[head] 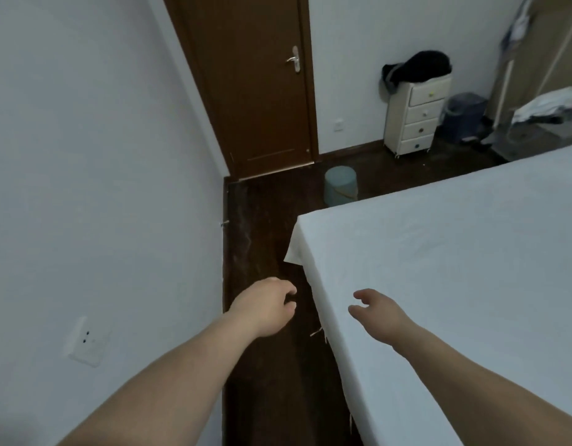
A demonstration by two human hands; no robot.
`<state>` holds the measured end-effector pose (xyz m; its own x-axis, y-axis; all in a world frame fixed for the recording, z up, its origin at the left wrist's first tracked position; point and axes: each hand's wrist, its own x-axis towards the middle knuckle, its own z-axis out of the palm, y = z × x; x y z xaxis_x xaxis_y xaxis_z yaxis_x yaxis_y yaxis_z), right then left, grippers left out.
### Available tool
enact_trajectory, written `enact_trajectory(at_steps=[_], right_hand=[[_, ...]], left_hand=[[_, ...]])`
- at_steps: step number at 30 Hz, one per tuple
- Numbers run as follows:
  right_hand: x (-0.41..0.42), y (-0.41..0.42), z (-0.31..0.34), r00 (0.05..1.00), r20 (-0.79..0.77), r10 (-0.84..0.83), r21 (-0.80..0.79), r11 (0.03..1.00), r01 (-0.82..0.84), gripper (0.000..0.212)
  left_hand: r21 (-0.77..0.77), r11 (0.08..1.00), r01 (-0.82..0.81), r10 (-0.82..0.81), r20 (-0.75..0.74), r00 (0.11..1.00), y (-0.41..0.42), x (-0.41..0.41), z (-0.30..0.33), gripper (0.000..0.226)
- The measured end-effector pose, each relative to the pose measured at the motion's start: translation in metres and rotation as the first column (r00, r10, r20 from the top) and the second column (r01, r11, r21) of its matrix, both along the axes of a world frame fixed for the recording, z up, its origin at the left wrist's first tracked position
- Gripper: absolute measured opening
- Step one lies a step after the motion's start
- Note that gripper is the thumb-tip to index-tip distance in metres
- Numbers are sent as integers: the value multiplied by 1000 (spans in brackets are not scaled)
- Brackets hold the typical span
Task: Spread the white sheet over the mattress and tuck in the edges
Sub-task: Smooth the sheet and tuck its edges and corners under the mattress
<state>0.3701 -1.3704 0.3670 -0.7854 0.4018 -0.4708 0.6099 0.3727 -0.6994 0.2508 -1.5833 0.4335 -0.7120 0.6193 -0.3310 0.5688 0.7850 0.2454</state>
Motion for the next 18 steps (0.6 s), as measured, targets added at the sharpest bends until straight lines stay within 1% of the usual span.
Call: enact_trajectory(at_steps=[5,9,13,16,18], right_hand=[[-99,36,-2,986,-24,-164,50,985,165,51],[-164,56,-5,953,-6,-304,35,952,304,53],[-205,89,5,912,5,-411,47,911,410,54],[-224,123,3,856,15,-517,44,856,516,54],[-243,154,-6,798,30,-602,50,798,600,54]], left_hand=[[20,994,106,-107,32,994,44,-131,-9,41],[35,977,209,-211,100,972,98,-238,-6,47],[31,932,361,-363,81,928,173,-307,6,49],[44,862,506,-507,98,856,235,-337,6,48],[42,782,622,-623,92,777,282,-354,4,48]])
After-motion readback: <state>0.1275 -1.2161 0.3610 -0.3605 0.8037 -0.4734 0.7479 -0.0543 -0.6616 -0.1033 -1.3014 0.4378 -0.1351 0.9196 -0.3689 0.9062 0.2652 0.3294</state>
